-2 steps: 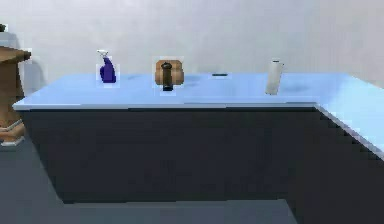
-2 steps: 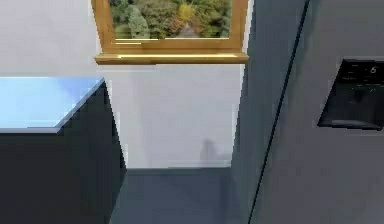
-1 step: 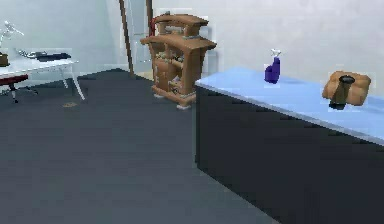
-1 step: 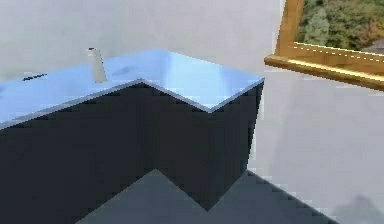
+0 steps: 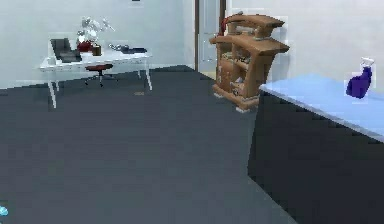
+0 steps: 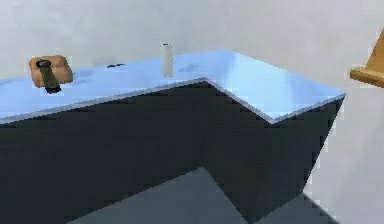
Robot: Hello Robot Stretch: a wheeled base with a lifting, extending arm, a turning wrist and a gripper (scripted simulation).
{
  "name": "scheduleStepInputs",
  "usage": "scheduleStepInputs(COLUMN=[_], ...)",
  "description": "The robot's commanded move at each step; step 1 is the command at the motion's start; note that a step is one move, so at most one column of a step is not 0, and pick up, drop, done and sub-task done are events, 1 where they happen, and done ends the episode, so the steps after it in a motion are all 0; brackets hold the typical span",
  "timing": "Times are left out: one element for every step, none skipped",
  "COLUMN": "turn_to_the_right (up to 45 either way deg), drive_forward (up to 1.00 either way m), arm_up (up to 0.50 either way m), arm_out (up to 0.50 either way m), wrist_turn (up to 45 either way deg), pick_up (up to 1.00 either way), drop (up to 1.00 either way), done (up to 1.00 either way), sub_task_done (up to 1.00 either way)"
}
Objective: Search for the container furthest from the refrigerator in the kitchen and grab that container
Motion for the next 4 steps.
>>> scheduleStepInputs(turn_to_the_right=[0.0, -27.0, 0.0, -12.0], drive_forward=[0.65, 0.0, 0.75, 0.0], arm_up=[0.0, 0.0, 0.0, 0.0], arm_out=[0.0, 0.0, 0.0, 0.0], wrist_turn=[0.0, 0.0, 0.0, 0.0], pick_up=[0.0, 0.0, 0.0, 0.0], drop=[0.0, 0.0, 0.0, 0.0], done=[0.0, 0.0, 0.0, 0.0], sub_task_done=[0.0, 0.0, 0.0, 0.0])
